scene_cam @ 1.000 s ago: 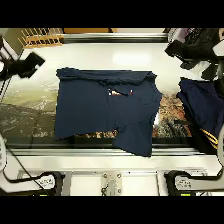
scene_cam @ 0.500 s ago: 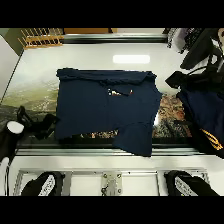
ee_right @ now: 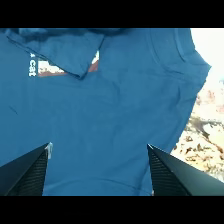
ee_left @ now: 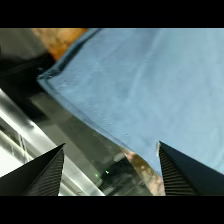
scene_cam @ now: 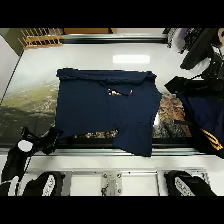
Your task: Fold the clothes and pants, and hang the long-sleeved shirts on hangers.
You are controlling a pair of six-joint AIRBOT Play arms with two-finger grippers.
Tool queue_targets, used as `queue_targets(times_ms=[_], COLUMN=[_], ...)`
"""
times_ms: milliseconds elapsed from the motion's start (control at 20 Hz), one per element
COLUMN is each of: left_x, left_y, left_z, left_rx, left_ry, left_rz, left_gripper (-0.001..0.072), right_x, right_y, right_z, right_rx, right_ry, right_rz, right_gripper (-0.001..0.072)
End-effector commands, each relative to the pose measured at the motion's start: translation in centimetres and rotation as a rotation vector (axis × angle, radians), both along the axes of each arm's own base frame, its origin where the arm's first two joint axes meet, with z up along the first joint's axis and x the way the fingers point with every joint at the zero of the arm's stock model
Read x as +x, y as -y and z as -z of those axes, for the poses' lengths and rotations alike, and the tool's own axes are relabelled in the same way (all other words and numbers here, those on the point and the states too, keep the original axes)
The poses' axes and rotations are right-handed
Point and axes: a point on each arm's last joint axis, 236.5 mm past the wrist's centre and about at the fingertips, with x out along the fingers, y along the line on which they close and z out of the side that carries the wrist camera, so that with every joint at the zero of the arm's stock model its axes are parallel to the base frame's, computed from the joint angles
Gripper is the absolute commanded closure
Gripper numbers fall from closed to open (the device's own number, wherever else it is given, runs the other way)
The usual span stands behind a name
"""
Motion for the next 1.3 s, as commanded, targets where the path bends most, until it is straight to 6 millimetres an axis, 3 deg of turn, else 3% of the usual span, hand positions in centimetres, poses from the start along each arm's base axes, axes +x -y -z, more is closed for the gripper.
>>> queue_targets(times_ms=[0, 100, 300, 450, 500, 550, 600, 650, 800, 1000, 1150, 1250], left_x=[-0.3, 0.5, 3.7, 5.2, 5.6, 6.1, 6.6, 7.1, 8.2, 8.8, 8.9, 9.0], left_y=[-0.3, -0.6, -1.5, -0.6, -0.4, -0.4, -0.5, -0.6, -1.0, -1.1, -1.1, -1.1], left_z=[1.6, 2.1, 1.1, 1.6, 1.7, 1.5, 1.2, 0.5, -2.2, -4.9, -5.9, -6.4], left_rx=[-0.011, -0.024, 0.024, 0.019, 0.014, 0.016, 0.026, 0.04, 0.086, 0.14, 0.168, 0.173], left_ry=[-0.04, -0.042, -0.001, -0.038, -0.052, -0.053, -0.039, -0.013, 0.091, 0.185, 0.223, 0.238], left_rz=[-0.045, -0.079, -0.048, 0.008, 0.021, 0.038, 0.057, 0.075, 0.103, 0.157, 0.186, 0.185], left_gripper=[0.0101, 0.0101, 0.0101, 0.0103, 0.0234, 0.0558, 0.0686, 0.0698, 0.07, 0.07, 0.0699, 0.0699], right_x=[0.2, 0.2, 0.2, 0.2, 0.1, -0.1, -0.7, -1.3, -3.5, -7.7, -9.8, -9.5], right_y=[-0.2, -0.2, -0.2, -0.2, -0.1, 0.4, 1.3, 2.1, 4.2, 8.4, 8.5, 6.4], right_z=[-0.3, -0.3, -0.3, -0.2, -0.1, 0.4, 1.2, 2.2, 6.4, 16.2, 22.5, 25.1], right_rx=[0.014, 0.013, 0.014, 0.013, 0.009, -0.021, -0.071, -0.109, -0.098, 0.008, 0.146, 0.235], right_ry=[0.014, 0.014, 0.013, 0.012, 0.004, -0.008, -0.039, -0.078, -0.219, -0.476, -0.611, -0.639], right_rz=[0.003, 0.004, 0.004, 0.004, 0.003, 0.005, 0.005, 0.006, 0.051, 0.22, 0.293, 0.252], right_gripper=[0.0056, 0.0056, 0.0056, 0.0056, 0.0056, 0.0056, 0.0055, 0.0055, 0.0055, 0.0055, 0.0054, 0.0054])
